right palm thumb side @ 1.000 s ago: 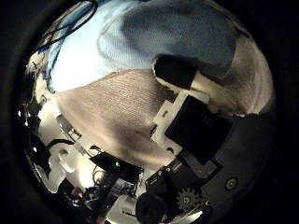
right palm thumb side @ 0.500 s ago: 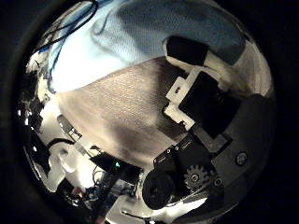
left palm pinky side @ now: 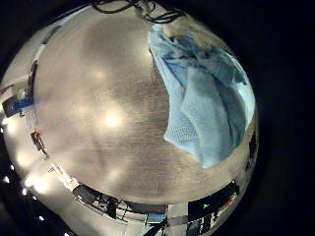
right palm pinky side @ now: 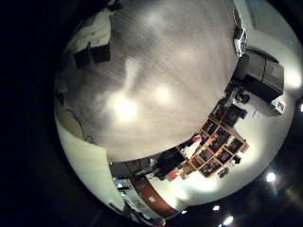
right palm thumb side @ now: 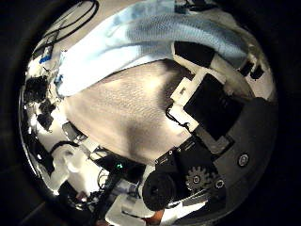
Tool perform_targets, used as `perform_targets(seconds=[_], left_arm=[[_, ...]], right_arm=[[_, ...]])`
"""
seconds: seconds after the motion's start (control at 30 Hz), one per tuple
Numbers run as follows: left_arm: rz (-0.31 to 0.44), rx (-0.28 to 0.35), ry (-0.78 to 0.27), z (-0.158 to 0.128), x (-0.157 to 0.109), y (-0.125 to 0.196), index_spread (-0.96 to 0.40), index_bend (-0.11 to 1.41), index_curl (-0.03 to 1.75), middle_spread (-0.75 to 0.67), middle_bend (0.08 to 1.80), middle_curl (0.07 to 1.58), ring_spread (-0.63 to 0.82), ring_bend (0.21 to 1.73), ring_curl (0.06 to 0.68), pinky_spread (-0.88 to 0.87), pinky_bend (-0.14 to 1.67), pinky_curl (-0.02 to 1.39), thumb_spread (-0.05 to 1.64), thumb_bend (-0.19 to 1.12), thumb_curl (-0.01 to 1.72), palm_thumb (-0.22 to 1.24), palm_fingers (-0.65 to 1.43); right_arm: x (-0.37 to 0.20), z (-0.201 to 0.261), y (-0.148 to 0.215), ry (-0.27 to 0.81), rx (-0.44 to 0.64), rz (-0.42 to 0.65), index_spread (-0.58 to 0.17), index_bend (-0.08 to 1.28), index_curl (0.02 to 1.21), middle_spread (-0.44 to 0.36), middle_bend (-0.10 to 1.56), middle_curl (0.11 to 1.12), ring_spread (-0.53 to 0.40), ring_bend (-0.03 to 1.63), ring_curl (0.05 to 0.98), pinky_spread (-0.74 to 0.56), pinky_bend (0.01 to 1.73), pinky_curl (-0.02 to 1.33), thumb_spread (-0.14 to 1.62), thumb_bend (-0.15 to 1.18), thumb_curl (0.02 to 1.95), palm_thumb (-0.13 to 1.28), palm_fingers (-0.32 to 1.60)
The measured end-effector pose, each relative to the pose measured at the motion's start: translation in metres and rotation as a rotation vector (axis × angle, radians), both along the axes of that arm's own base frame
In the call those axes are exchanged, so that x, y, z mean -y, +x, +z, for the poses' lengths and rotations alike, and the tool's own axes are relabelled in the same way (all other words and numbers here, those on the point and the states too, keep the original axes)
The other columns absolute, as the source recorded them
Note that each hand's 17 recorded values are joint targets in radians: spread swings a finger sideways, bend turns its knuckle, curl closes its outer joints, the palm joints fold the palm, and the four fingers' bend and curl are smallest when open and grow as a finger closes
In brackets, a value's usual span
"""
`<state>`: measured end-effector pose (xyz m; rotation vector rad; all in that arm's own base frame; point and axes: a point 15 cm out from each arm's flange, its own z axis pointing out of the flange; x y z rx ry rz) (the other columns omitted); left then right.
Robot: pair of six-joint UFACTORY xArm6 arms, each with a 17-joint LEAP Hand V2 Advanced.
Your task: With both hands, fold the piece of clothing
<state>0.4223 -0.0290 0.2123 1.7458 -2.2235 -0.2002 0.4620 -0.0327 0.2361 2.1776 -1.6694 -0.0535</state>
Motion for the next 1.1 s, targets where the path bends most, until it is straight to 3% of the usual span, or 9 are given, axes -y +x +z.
perform_targets(seconds=[0.33,0.73,0.87,1.1], left_arm=[[0.009,0.083,-0.015,0.04,-0.008,-0.002,-0.02,0.18,0.4,0.16,0.18,0.31,0.28,0.66,0.235,0.31,0.32,0.41,1.19,-0.02,0.38,0.57,0.15],[0.154,0.132,-0.015,0.074,-0.09,-0.015,-0.02,0.18,0.4,0.16,0.18,0.31,0.28,0.66,0.233,0.31,0.34,0.4,1.19,-0.02,0.38,0.57,0.16],[0.233,0.132,-0.004,0.078,-0.126,-0.023,-0.02,0.19,0.4,0.16,0.18,0.31,0.28,0.66,0.233,0.3,0.34,0.4,1.19,-0.02,0.38,0.57,0.16],[0.299,0.132,0.002,0.081,-0.167,-0.039,-0.02,0.18,0.4,0.16,0.18,0.31,0.28,0.66,0.233,0.3,0.35,0.39,1.19,-0.02,0.38,0.56,0.16]], right_arm=[[-0.051,0.061,0.019,0.046,0.218,0.116,-0.282,1.05,0.86,-0.146,1.27,0.81,-0.223,1.34,0.72,-0.24,1.33,0.68,1.13,-0.01,0.7,1.02,1.08],[-0.222,0.082,-0.012,0.093,0.27,0.431,-0.266,1.06,0.86,-0.144,1.27,0.82,-0.224,1.33,0.74,-0.24,1.3,0.71,1.13,-0.01,0.73,1.01,1.09],[-0.276,0.086,-0.007,0.108,0.293,0.506,-0.263,1.06,0.86,-0.143,1.27,0.82,-0.224,1.32,0.744,-0.24,1.29,0.72,1.12,-0.01,0.74,1.01,1.1],[-0.342,0.057,0.01,0.121,0.28,0.582,-0.26,1.06,0.86,-0.142,1.26,0.82,-0.224,1.32,0.75,-0.25,1.28,0.73,1.12,-0.01,0.75,1.0,1.1]])
